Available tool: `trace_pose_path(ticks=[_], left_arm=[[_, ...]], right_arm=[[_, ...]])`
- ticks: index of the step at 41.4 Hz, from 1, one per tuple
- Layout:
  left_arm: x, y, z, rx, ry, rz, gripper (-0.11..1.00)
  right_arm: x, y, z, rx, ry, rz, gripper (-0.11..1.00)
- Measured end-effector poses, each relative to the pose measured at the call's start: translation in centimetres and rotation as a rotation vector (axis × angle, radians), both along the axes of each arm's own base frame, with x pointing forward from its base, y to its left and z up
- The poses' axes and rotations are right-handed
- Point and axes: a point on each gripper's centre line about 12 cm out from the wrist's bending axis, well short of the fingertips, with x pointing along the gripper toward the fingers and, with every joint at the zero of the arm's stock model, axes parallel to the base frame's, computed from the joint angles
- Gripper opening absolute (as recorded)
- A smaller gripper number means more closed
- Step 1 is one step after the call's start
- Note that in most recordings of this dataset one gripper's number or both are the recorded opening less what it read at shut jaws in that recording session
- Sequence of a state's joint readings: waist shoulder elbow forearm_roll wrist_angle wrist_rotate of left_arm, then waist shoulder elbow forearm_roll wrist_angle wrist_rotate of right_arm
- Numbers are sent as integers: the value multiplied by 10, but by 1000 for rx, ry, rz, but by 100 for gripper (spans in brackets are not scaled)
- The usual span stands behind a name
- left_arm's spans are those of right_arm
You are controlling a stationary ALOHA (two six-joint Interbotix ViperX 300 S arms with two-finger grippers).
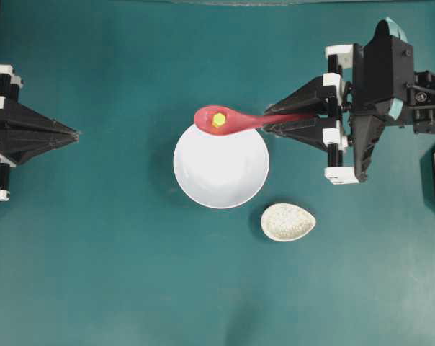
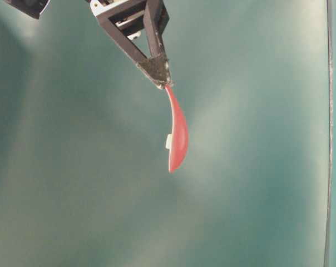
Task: Scoop the yellow hexagonal prism block from the bowl with a spoon using the right arm.
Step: 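Raise the spoon carrying the yellow block up out of the bowl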
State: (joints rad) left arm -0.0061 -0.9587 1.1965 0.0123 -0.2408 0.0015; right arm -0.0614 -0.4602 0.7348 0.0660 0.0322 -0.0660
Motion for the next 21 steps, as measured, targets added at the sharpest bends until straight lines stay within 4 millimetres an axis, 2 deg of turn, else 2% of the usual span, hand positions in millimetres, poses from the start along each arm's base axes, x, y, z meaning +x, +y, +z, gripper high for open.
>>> trace_pose_path(ticks=[21], left_arm=[[0,0,0,3,2,0,0]], right_arm=[[0,0,0,-47,1,15,23]])
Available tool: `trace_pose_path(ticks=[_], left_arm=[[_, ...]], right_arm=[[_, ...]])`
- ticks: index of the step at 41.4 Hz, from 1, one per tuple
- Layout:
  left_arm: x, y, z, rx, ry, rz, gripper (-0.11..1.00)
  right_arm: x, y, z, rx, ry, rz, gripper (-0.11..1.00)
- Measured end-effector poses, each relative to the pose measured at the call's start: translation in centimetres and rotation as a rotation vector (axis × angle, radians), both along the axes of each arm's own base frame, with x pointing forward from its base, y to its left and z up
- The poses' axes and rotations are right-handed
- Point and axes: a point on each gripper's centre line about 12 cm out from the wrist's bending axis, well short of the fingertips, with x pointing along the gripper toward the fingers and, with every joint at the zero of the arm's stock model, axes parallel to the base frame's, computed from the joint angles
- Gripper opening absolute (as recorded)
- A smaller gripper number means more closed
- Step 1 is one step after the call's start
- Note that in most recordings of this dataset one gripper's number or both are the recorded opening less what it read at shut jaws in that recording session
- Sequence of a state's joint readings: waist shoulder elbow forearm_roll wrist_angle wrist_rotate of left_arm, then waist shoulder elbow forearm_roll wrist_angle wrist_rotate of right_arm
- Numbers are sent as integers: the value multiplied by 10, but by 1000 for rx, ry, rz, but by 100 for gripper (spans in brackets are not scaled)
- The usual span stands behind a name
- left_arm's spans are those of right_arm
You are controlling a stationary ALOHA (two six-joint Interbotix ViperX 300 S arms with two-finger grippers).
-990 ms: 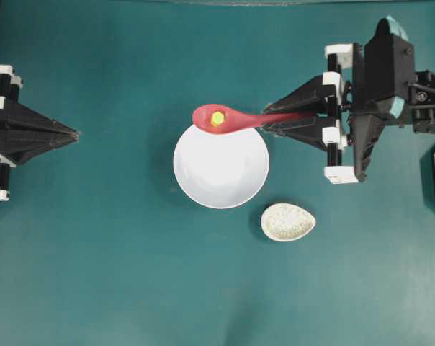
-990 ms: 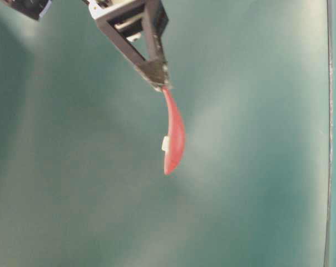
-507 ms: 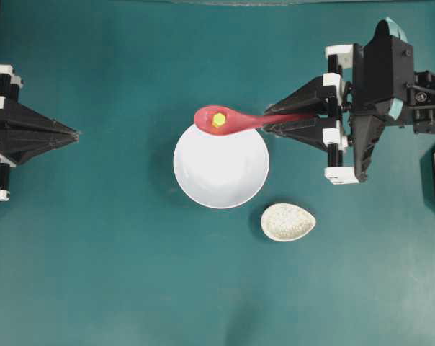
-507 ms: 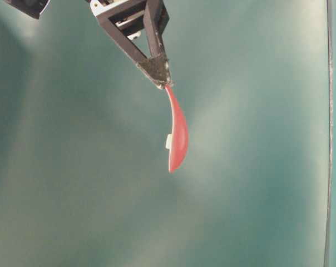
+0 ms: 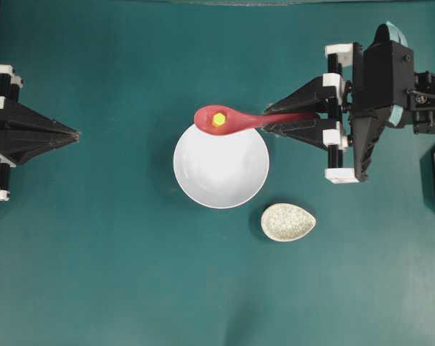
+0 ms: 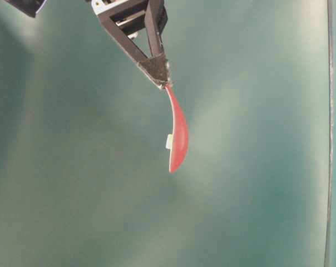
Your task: Scoop the yellow hexagonal prism block from the bowl with a spoon using the right arm.
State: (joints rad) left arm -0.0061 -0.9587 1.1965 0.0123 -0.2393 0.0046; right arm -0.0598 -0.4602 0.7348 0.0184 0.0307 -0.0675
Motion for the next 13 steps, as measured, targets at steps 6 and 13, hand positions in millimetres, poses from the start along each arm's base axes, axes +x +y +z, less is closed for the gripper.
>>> trace_pose_path(ticks=[6,13], left_arm=[[0,0,-1,0,5,2,0],[0,0,-1,-8,11,1,0]], right_arm=[[0,-1,1,-9,-3,1,23],[1,0,2,-14,-15,4,23]])
